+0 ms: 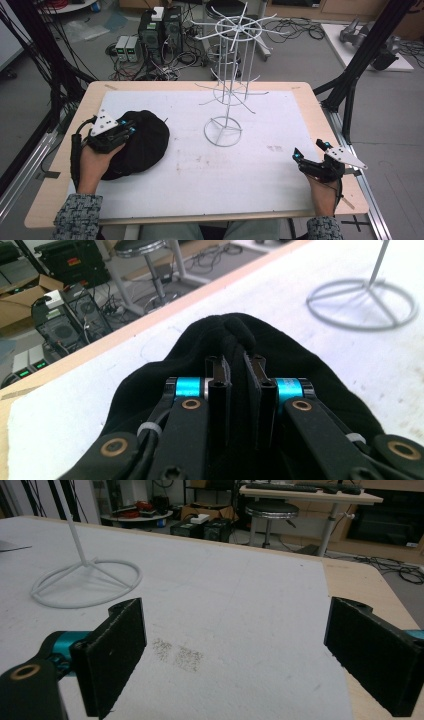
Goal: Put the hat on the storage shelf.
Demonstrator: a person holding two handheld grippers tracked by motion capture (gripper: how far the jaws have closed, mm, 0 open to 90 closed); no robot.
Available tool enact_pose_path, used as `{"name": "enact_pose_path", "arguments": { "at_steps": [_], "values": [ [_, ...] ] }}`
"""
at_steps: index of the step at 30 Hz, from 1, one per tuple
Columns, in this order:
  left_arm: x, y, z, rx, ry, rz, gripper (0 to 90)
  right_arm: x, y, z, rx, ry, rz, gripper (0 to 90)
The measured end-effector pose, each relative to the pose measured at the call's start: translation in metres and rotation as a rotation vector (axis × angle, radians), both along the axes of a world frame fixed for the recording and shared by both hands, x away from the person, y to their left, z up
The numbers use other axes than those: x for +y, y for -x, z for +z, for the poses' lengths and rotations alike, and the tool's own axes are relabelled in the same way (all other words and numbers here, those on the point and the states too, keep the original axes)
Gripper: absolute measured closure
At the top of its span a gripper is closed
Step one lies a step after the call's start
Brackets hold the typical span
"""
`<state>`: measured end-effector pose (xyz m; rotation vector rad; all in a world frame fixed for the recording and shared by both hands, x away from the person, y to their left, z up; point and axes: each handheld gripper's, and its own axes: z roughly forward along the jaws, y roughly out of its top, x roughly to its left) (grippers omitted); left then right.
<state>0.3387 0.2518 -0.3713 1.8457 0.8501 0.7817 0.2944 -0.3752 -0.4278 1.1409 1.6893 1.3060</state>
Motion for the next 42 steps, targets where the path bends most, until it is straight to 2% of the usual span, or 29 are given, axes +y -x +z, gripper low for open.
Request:
{"name": "enact_pose_path", "arguments": {
  "at_steps": [3, 4, 7, 9, 15, 18, 20, 26, 27, 28, 29, 30, 31, 32, 34, 35, 37, 42],
  "values": [
    [0.002, 0.001, 0.002, -0.004, 0.018, 0.004, 82.0, 0.000, -0.001, 0.000, 0.006, 0.004, 0.003, 8.9],
    [0.003, 0.003, 0.006, -0.019, 0.024, -0.001, 82.0, 0.000, -0.001, 0.000, 0.006, 0.008, 0.004, 8.9],
    [0.005, 0.005, 0.009, -0.030, 0.032, -0.005, 82.0, -0.001, -0.002, -0.001, 0.005, 0.009, 0.003, 8.9],
    [0.011, 0.007, 0.018, -0.050, 0.065, -0.006, 82.0, -0.002, -0.002, -0.001, 0.006, 0.003, -0.001, 8.9],
    [0.025, 0.009, 0.038, -0.116, 0.130, -0.022, 82.1, -0.004, -0.001, 0.000, 0.005, 0.004, -0.008, 8.9],
    [0.029, 0.008, 0.044, -0.127, 0.153, -0.030, 82.1, -0.004, -0.002, 0.000, 0.001, -0.006, -0.010, 8.9],
    [0.034, 0.005, 0.059, -0.137, 0.163, -0.041, 82.1, -0.003, -0.002, 0.000, 0.002, 0.002, -0.006, 8.9],
    [0.040, -0.001, 0.096, -0.186, 0.154, -0.067, 82.1, -0.004, -0.003, 0.000, 0.007, -0.001, -0.007, 8.9],
    [0.040, -0.001, 0.096, -0.186, 0.154, -0.067, 82.0, -0.004, -0.003, 0.000, 0.008, -0.002, -0.009, 8.9],
    [0.041, -0.002, 0.107, -0.200, 0.151, -0.071, 82.1, -0.004, -0.003, 0.000, 0.007, -0.006, -0.007, 8.9],
    [0.041, -0.002, 0.107, -0.200, 0.151, -0.071, 82.1, -0.004, -0.003, 0.000, 0.007, -0.006, -0.007, 8.9],
    [0.043, -0.004, 0.118, -0.211, 0.159, -0.077, 82.0, -0.004, -0.003, 0.000, 0.008, -0.005, -0.007, 8.9],
    [0.043, -0.004, 0.118, -0.211, 0.159, -0.077, 82.1, -0.004, -0.003, 0.000, 0.008, -0.005, -0.007, 8.9],
    [0.044, -0.005, 0.128, -0.223, 0.164, -0.083, 82.0, -0.004, -0.003, 0.000, 0.007, -0.004, -0.006, 8.9],
    [0.044, -0.007, 0.137, -0.230, 0.172, -0.096, 82.1, -0.004, -0.003, -0.001, 0.006, -0.005, -0.006, 8.9],
    [0.044, -0.007, 0.137, -0.230, 0.172, -0.096, 82.0, -0.004, -0.003, -0.001, 0.006, -0.005, -0.006, 8.9],
    [0.043, -0.011, 0.150, -0.236, 0.178, -0.116, 82.0, -0.004, -0.004, -0.001, 0.010, -0.003, -0.006, 8.9],
    [0.043, -0.017, 0.168, -0.255, 0.199, -0.137, 82.0, -0.004, -0.005, -0.001, 0.010, -0.003, -0.004, 8.9]
  ]
}}
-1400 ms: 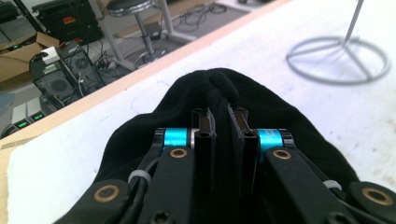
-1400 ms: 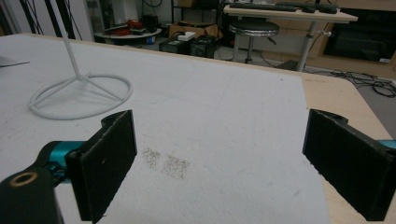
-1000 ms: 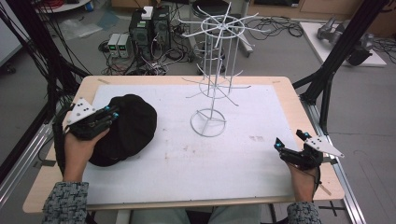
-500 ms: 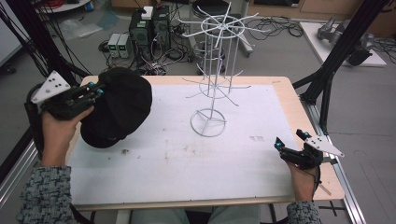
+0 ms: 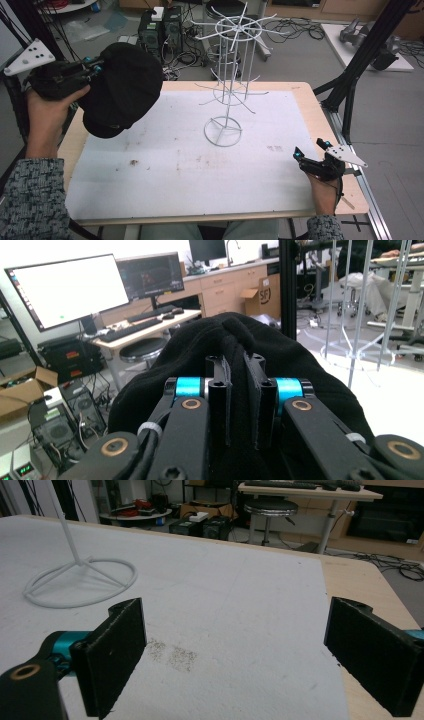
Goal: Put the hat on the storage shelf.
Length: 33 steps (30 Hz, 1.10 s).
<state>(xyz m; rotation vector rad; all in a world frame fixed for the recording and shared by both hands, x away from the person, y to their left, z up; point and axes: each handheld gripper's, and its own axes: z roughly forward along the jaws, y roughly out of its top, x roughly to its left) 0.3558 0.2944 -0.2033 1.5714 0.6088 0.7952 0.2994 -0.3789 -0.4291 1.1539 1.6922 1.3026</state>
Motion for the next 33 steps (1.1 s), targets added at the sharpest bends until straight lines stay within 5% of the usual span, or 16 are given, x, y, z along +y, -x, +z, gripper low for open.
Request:
{"name": "enact_pose_path", "arguments": {
  "at_steps": [17, 33],
  "values": [
    [-0.003, -0.011, 0.056, -0.087, 0.076, -0.074, 82.1, 0.003, -0.002, -0.001, 0.015, 0.009, 0.017, 8.9],
    [-0.020, -0.017, 0.095, -0.133, 0.215, -0.215, 82.0, 0.002, -0.003, -0.002, 0.024, 0.004, 0.017, 8.9]
  ]
}}
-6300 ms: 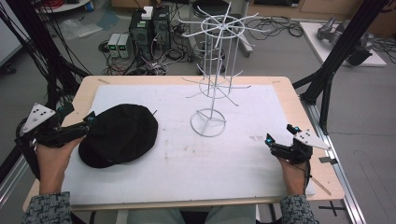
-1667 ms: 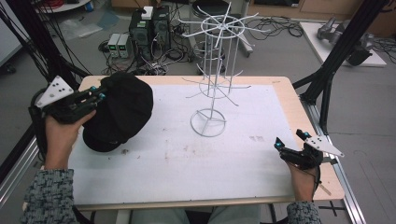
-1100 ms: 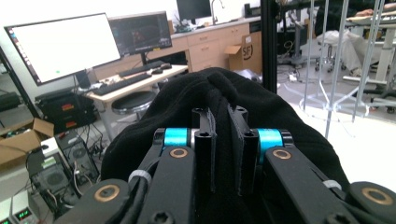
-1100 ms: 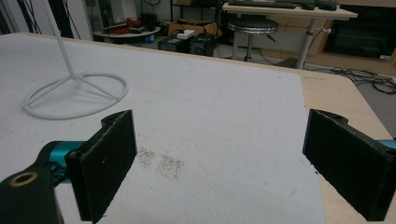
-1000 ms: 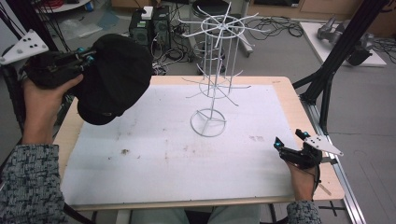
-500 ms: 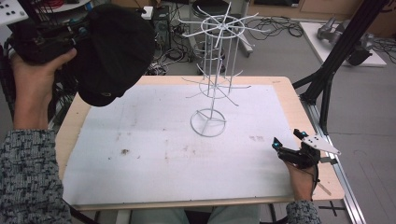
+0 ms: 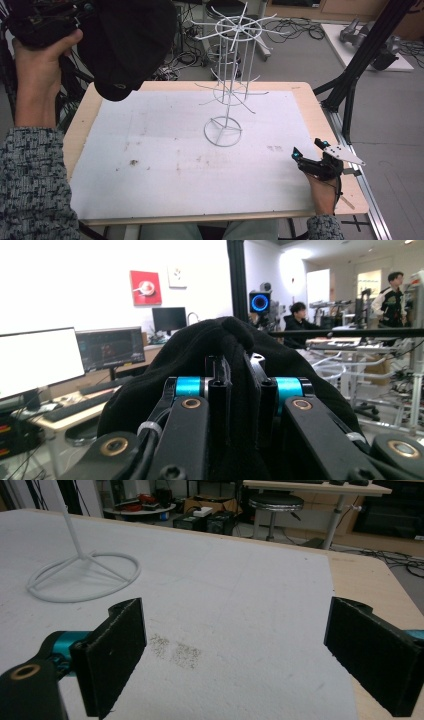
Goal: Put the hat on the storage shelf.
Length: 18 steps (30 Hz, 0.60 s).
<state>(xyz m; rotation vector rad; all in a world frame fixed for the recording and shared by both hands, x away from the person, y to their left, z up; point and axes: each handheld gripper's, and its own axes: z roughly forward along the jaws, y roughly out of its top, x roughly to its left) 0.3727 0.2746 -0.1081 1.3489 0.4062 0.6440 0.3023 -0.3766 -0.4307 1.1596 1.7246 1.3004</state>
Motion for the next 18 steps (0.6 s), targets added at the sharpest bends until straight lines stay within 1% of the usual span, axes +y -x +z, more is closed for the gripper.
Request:
{"name": "enact_pose_path", "arguments": {
  "at_steps": [1, 2, 3, 6, 8, 10, 11, 15, 16, 18],
  "values": [
    [0.000, 0.000, 0.000, 0.000, 0.000, 0.000, 82.0, 0.000, 0.000, 0.000, -0.004, 0.004, 0.000, 8.9],
    [-0.002, 0.000, 0.003, -0.004, 0.009, -0.023, 82.0, 0.000, 0.000, 0.000, -0.002, 0.001, 0.001, 8.9],
    [-0.002, 0.000, 0.003, -0.004, 0.009, -0.023, 82.0, 0.000, -0.001, 0.000, -0.003, 0.003, 0.002, 9.0],
    [-0.007, -0.001, 0.009, -0.009, 0.016, -0.050, 81.9, 0.000, -0.001, -0.001, -0.002, 0.009, 0.003, 8.9],
    [-0.010, -0.001, 0.011, -0.011, 0.031, -0.068, 81.9, 0.000, -0.001, 0.000, 0.000, 0.011, 0.003, 8.9],
    [-0.011, -0.002, 0.011, -0.011, 0.038, -0.077, 81.9, 0.001, -0.001, 0.000, 0.004, 0.008, 0.003, 8.9],
    [-0.014, -0.002, 0.012, -0.005, 0.053, -0.085, 81.9, 0.000, -0.001, 0.000, 0.002, 0.009, 0.003, 8.9],
    [-0.022, -0.004, 0.014, -0.006, 0.073, -0.115, 81.9, 0.000, -0.001, 0.000, 0.001, 0.006, 0.000, 8.9],
    [-0.022, -0.004, 0.014, -0.006, 0.073, -0.115, 81.9, 0.000, -0.001, 0.000, 0.001, 0.007, 0.000, 8.9],
    [-0.028, -0.004, 0.016, -0.008, 0.077, -0.133, 81.9, 0.000, -0.001, -0.001, -0.001, 0.012, 0.003, 8.9]
  ]
}}
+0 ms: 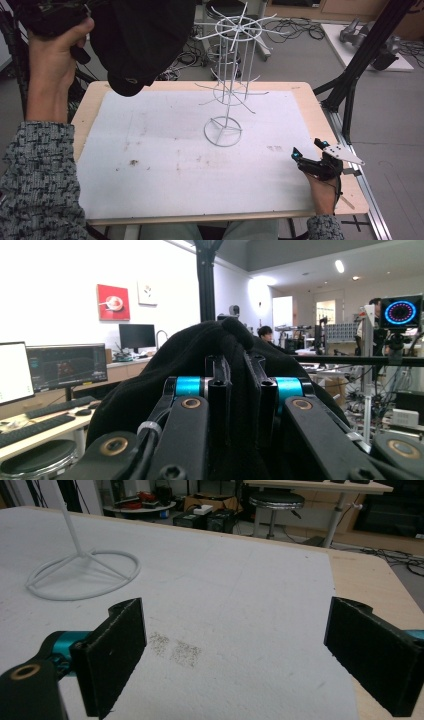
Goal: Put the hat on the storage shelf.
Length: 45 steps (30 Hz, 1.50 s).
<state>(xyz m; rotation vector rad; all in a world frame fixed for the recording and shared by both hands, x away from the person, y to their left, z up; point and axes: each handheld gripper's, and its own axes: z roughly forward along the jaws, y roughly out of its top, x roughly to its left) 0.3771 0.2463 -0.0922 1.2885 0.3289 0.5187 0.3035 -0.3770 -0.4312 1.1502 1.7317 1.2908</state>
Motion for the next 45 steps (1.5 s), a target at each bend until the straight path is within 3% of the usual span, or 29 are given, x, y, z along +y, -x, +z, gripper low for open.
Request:
{"name": "enact_pose_path", "arguments": {
  "at_steps": [10, 18, 32, 42, 45],
  "values": [
    [-0.014, -0.006, 0.000, 0.013, 0.010, -0.030, 81.9, 0.000, -0.001, 0.000, 0.010, -0.003, 0.002, 8.9],
    [-0.022, -0.018, -0.015, 0.050, 0.014, -0.060, 81.8, 0.000, -0.001, 0.000, 0.010, -0.005, 0.001, 8.9],
    [-0.044, -0.031, -0.028, 0.100, -0.093, -0.053, 81.2, -0.001, -0.001, -0.001, 0.010, -0.005, 0.005, 8.9],
    [-0.046, -0.035, -0.048, 0.123, -0.123, -0.046, 80.2, 0.000, -0.001, -0.001, 0.014, -0.004, 0.005, 8.9],
    [-0.046, -0.036, -0.055, 0.135, -0.112, -0.046, 79.2, 0.000, -0.002, -0.001, 0.012, 0.001, 0.005, 8.9]
  ]
}}
